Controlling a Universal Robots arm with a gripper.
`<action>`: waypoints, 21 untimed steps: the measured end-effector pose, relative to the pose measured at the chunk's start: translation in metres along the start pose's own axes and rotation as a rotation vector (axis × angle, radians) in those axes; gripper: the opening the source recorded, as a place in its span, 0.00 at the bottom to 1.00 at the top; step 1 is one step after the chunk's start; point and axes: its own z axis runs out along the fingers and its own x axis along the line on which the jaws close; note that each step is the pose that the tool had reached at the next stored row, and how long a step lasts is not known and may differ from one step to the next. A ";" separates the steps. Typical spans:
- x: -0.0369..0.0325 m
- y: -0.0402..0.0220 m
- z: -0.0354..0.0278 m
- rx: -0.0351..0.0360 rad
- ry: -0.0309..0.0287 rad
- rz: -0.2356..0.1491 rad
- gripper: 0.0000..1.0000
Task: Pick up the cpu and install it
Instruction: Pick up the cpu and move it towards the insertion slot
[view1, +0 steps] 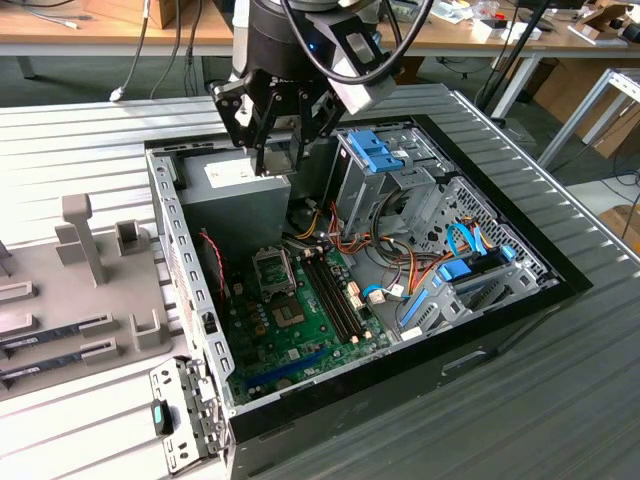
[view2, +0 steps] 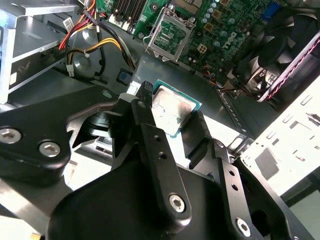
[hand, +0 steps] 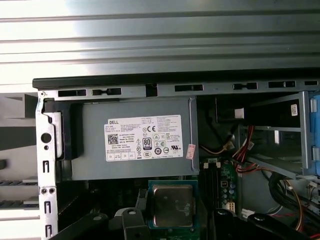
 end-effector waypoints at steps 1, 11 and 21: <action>-0.0006 -0.0002 0.0001 0.0000 0.0000 0.000 0.47; -0.0069 -0.0019 0.0012 0.0000 0.0000 0.000 0.47; -0.0133 -0.0034 0.0024 -0.0001 -0.0001 0.000 0.47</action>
